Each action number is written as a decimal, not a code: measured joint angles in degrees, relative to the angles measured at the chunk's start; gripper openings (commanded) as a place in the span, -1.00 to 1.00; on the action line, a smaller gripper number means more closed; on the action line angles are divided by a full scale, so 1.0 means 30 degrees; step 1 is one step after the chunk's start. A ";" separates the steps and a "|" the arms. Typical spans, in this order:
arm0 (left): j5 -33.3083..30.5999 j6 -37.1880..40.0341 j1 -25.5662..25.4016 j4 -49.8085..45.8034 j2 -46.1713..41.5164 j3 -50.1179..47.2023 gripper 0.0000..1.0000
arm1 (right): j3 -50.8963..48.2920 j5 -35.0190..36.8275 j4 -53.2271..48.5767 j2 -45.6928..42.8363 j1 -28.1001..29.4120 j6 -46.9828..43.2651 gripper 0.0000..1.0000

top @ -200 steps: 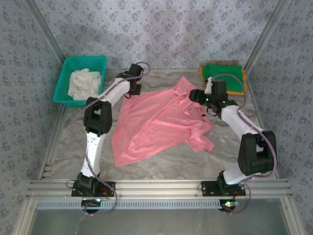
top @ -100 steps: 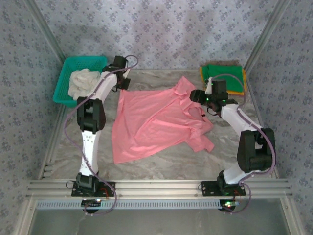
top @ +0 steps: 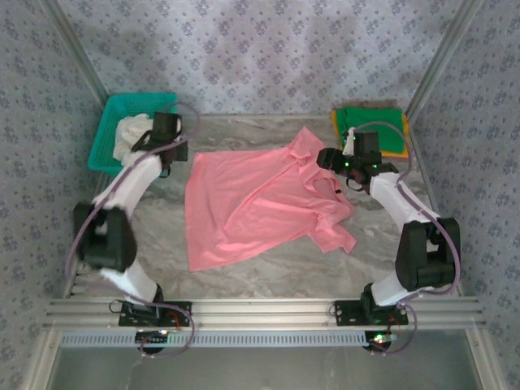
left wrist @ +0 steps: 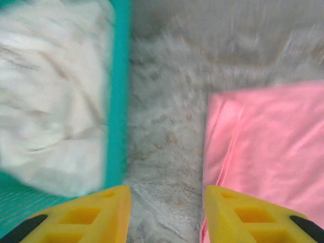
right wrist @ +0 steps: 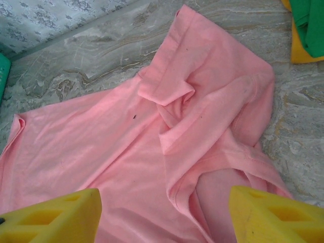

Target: Fold and stack the t-shirts

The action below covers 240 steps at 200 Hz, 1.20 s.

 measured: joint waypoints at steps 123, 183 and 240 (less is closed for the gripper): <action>0.3060 -0.6987 -0.3563 0.3978 0.3949 -0.6674 -0.59 | -0.0226 0.1049 -0.1392 0.5428 0.1566 0.1122 -0.85; 0.4138 -0.8568 -0.1115 0.5639 0.3563 -0.7737 -0.49 | -0.1829 0.0780 -0.0539 0.5268 -0.1967 0.3402 -0.87; 0.4896 -0.7446 0.0146 0.4510 0.4058 -0.6433 -0.20 | -0.1996 0.0401 -0.0525 0.5013 -0.4860 0.4306 -0.84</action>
